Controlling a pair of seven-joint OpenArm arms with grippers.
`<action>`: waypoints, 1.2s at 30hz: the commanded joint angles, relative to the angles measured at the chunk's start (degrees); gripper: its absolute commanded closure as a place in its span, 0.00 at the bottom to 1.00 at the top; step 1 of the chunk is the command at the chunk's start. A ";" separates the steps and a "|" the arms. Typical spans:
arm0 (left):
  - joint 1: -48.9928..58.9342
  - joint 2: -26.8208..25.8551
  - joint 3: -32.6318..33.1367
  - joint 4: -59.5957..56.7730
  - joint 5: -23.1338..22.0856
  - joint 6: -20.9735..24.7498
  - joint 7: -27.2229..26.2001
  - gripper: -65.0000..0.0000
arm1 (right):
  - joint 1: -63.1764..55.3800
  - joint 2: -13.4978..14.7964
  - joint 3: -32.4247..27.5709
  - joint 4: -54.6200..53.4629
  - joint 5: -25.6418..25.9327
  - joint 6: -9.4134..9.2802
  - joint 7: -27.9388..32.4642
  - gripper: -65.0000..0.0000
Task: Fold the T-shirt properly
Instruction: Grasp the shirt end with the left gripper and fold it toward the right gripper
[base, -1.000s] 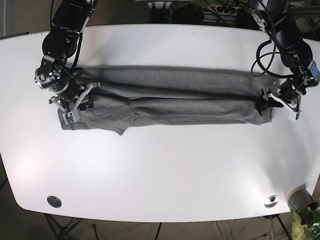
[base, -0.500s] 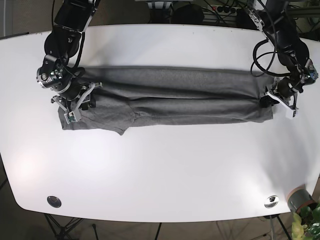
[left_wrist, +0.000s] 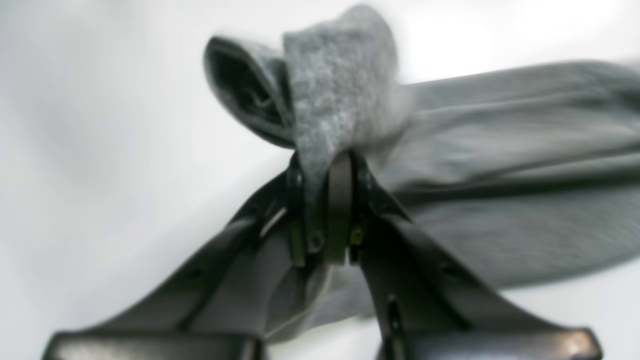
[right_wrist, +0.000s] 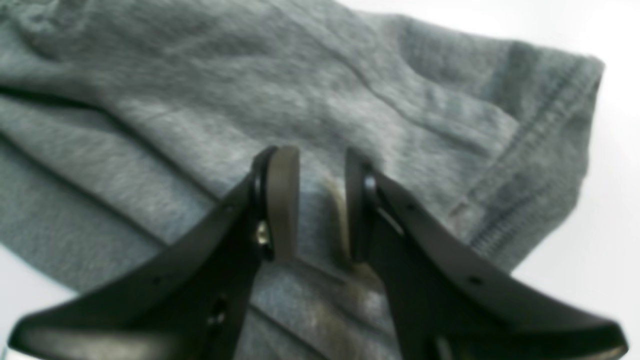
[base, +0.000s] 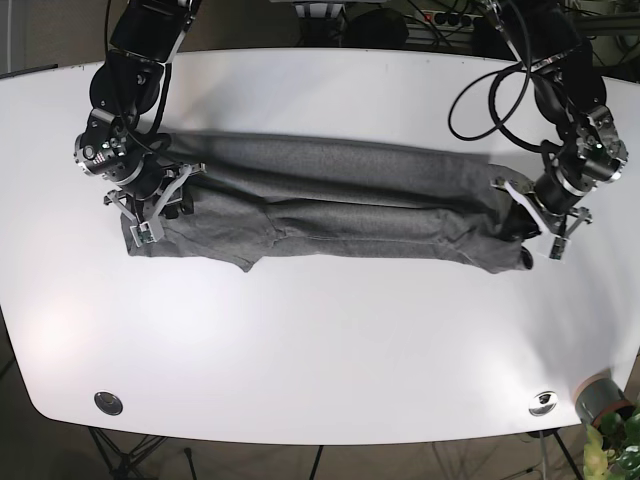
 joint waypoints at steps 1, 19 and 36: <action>-0.10 1.95 2.36 4.93 -1.14 -0.21 0.93 0.99 | 0.98 0.60 0.13 1.06 0.74 0.30 1.29 0.78; -2.73 12.76 21.53 -0.60 -1.14 14.08 -2.67 0.99 | 0.98 0.51 0.13 1.24 0.74 0.30 1.29 0.78; -4.40 12.85 25.48 -4.03 -0.53 14.43 -2.67 0.66 | 0.98 0.51 0.13 1.24 0.74 0.30 1.29 0.78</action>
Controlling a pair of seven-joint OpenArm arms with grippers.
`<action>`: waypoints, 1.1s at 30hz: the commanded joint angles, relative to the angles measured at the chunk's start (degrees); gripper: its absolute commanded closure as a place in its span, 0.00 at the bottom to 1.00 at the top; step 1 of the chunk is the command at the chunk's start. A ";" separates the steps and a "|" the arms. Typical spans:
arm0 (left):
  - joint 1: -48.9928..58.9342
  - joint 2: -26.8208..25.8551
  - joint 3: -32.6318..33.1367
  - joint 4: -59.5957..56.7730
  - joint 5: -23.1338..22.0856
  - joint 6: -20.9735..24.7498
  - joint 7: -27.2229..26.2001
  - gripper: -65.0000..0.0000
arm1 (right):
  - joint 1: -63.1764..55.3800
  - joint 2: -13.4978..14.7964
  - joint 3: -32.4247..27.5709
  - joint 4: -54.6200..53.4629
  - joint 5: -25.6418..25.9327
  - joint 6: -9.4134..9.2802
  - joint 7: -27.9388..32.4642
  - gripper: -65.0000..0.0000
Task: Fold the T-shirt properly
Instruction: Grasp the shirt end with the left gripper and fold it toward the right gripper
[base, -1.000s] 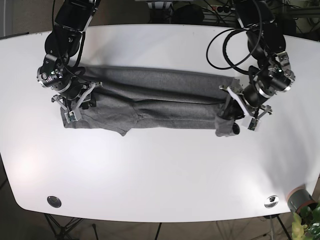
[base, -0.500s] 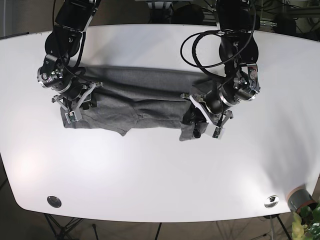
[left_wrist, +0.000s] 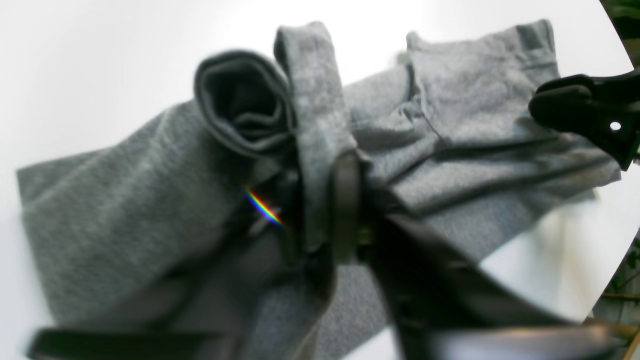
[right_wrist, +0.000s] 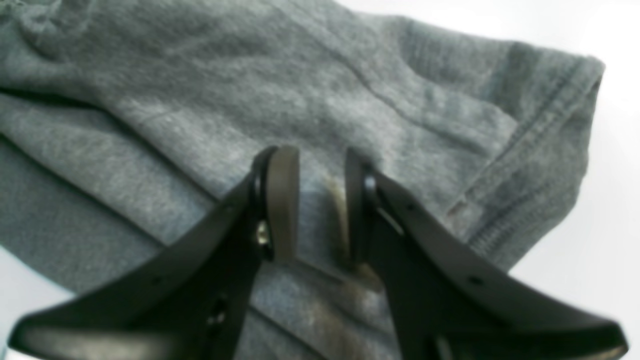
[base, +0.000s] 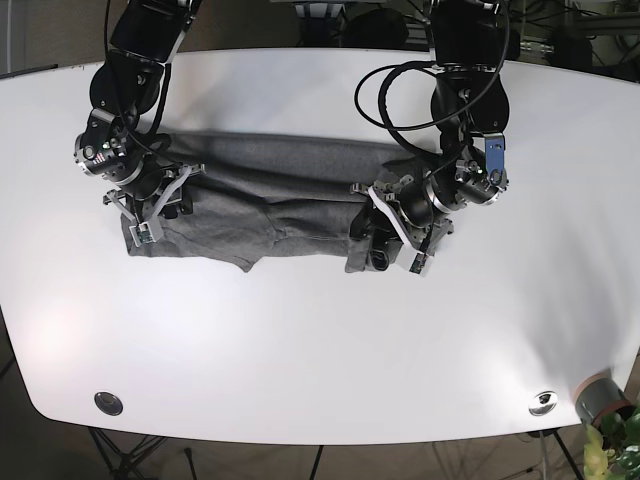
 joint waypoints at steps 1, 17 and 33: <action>-1.15 0.21 2.12 0.95 0.22 -0.09 -1.27 0.59 | 0.98 0.49 0.11 1.24 0.74 0.32 1.23 0.78; -2.12 -1.02 11.09 12.29 3.30 -0.61 1.19 0.43 | 1.51 0.49 0.11 1.77 2.06 0.32 -0.62 0.78; 3.51 -10.95 -0.16 12.20 3.30 -0.79 -2.68 0.43 | 1.60 0.32 -1.21 13.28 23.42 0.32 -14.86 0.34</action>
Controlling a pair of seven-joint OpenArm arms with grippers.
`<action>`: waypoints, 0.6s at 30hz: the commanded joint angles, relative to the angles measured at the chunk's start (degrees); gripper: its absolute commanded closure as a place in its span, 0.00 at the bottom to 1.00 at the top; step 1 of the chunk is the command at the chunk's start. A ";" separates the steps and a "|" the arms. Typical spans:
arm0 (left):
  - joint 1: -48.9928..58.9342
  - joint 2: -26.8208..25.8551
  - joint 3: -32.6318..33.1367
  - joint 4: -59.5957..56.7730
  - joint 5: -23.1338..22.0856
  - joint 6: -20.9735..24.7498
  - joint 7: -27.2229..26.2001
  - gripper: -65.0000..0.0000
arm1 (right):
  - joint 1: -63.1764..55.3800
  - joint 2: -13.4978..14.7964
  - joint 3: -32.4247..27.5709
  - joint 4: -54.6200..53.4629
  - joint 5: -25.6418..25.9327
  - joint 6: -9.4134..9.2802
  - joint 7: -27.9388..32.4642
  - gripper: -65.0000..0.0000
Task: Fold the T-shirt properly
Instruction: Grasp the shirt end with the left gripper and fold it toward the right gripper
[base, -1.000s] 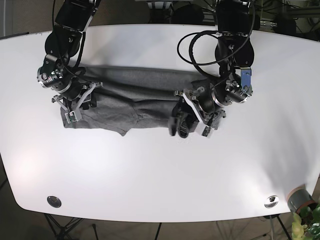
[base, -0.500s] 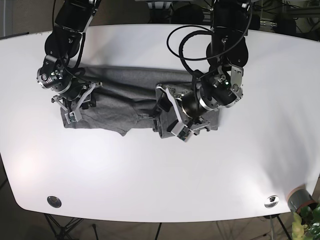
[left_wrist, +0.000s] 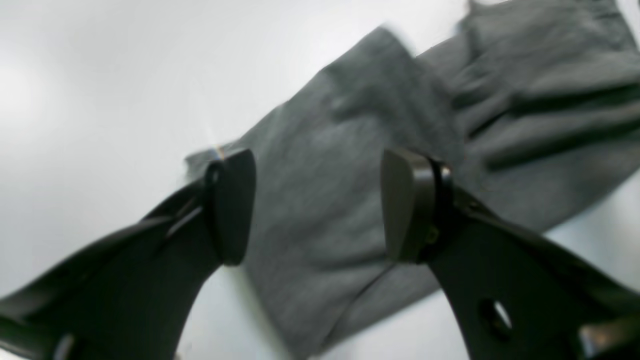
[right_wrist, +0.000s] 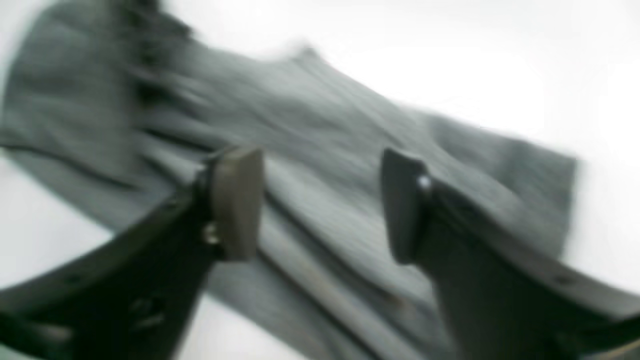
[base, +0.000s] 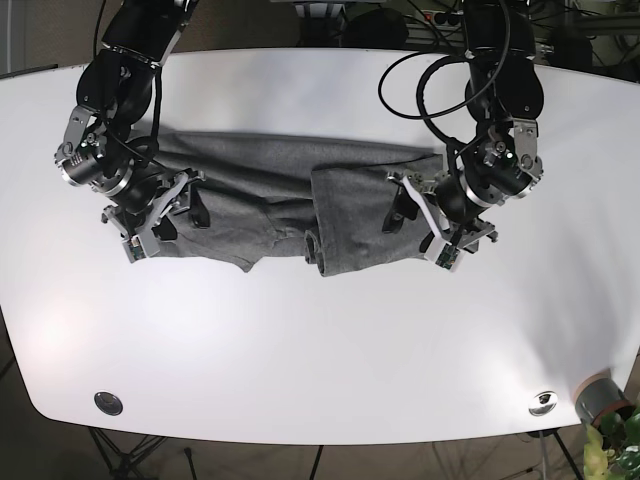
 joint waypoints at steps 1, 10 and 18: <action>0.19 -2.13 -1.06 0.97 -1.05 -0.15 -3.41 0.43 | 0.92 -0.17 -1.98 1.15 3.80 0.34 0.24 0.30; 3.36 -5.82 -5.98 -1.32 -1.05 -0.15 -7.98 0.43 | 2.06 -3.51 -13.06 -1.48 4.59 0.34 0.33 0.26; 5.38 -6.08 -11.35 -2.64 -1.14 -0.24 -7.98 0.43 | 6.81 -8.52 -17.81 -9.92 0.55 0.21 0.33 0.26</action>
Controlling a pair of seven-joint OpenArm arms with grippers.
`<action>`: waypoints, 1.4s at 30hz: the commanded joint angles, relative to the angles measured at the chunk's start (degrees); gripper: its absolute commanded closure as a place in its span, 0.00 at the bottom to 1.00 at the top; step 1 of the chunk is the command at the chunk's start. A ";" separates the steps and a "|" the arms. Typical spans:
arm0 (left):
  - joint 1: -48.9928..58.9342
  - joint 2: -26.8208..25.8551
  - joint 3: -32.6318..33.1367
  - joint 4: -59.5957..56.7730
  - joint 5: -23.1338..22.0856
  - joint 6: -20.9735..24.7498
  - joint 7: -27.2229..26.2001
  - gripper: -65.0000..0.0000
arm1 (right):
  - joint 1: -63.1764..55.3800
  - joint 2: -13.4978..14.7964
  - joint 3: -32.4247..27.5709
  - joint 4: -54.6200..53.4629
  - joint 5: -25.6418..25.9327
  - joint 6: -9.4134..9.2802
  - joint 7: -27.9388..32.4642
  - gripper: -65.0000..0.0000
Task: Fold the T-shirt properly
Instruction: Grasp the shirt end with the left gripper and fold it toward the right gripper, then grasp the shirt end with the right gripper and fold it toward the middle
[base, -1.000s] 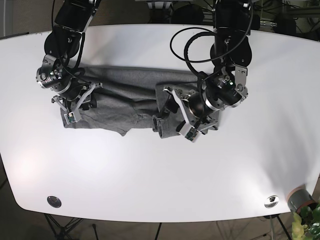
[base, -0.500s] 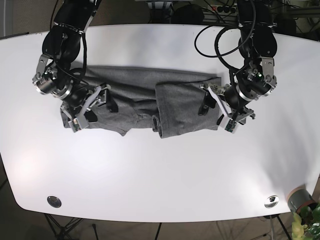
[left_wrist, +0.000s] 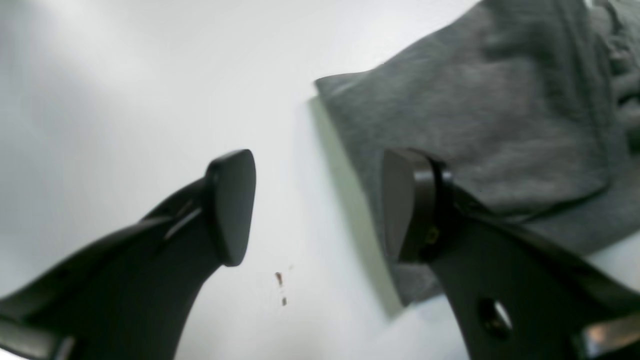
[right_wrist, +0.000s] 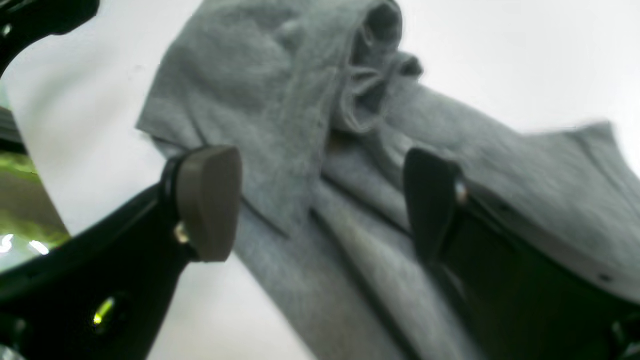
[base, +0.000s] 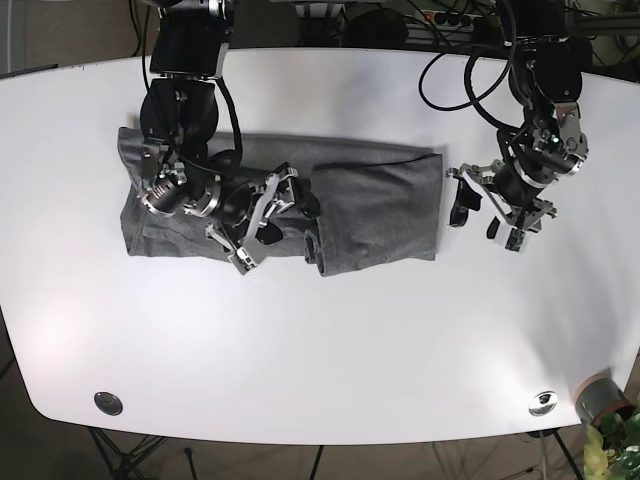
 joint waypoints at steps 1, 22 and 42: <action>0.07 -0.40 -0.77 0.82 -0.68 -0.18 -1.29 0.43 | 2.51 -1.09 -1.83 -1.08 0.92 0.12 1.25 0.26; 1.91 -0.40 -1.30 0.99 -0.95 -0.18 -1.38 0.43 | 7.43 -0.82 -7.28 -10.31 0.48 -6.30 9.16 0.26; 1.83 -0.40 -0.94 0.82 -0.95 -0.18 -1.38 0.43 | 6.99 0.06 -7.55 -15.41 0.48 -6.38 12.50 0.26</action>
